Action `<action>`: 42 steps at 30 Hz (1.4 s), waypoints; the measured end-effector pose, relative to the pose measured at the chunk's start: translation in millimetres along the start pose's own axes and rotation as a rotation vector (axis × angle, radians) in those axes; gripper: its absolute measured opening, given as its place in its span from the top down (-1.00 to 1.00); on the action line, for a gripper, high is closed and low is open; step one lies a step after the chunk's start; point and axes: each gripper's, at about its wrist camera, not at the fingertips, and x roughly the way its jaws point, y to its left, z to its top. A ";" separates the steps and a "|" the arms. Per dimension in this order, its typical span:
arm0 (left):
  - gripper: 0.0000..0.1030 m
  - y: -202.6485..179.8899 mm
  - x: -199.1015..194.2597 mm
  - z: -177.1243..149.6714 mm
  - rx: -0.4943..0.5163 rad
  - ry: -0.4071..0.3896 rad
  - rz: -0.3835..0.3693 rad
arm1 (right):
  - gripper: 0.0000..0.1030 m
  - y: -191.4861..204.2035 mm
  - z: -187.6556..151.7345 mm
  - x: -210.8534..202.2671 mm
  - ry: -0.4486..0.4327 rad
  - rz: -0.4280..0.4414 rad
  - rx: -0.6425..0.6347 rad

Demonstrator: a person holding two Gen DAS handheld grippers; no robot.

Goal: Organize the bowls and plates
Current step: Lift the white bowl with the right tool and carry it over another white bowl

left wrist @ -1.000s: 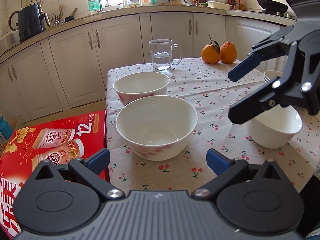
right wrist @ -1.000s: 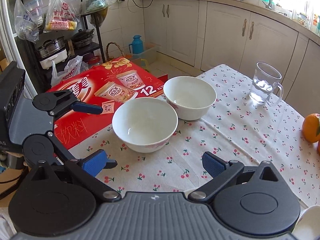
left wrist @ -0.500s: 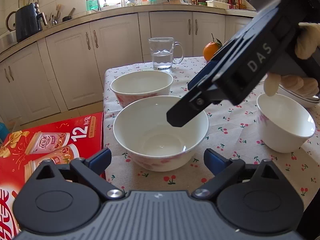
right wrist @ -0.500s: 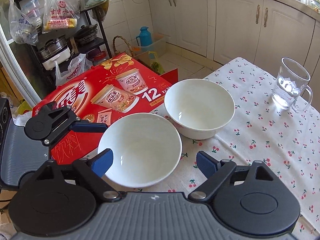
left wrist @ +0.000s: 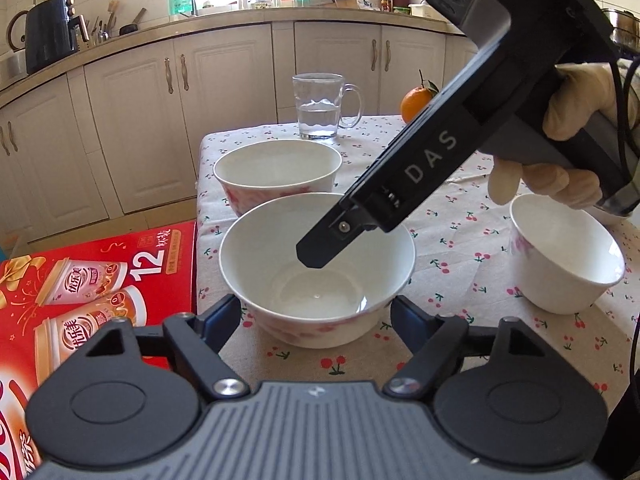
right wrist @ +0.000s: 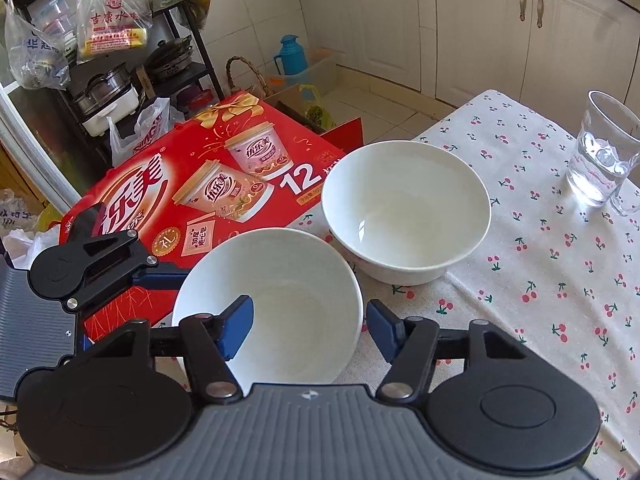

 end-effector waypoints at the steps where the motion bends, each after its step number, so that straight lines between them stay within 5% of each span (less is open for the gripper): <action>1: -0.58 -0.2 0.1 0.3 0.000 0.000 0.000 | -0.25 0.1 0.5 0.3 0.000 0.004 0.001; 18: -0.57 -9.9 -9.6 7.2 0.025 0.042 -0.006 | -0.25 6.7 -6.5 -12.9 -0.004 0.019 0.000; 42: -0.57 -69.2 -65.4 27.0 0.094 0.027 -0.112 | -0.28 24.9 -61.2 -102.6 -0.076 0.004 -0.009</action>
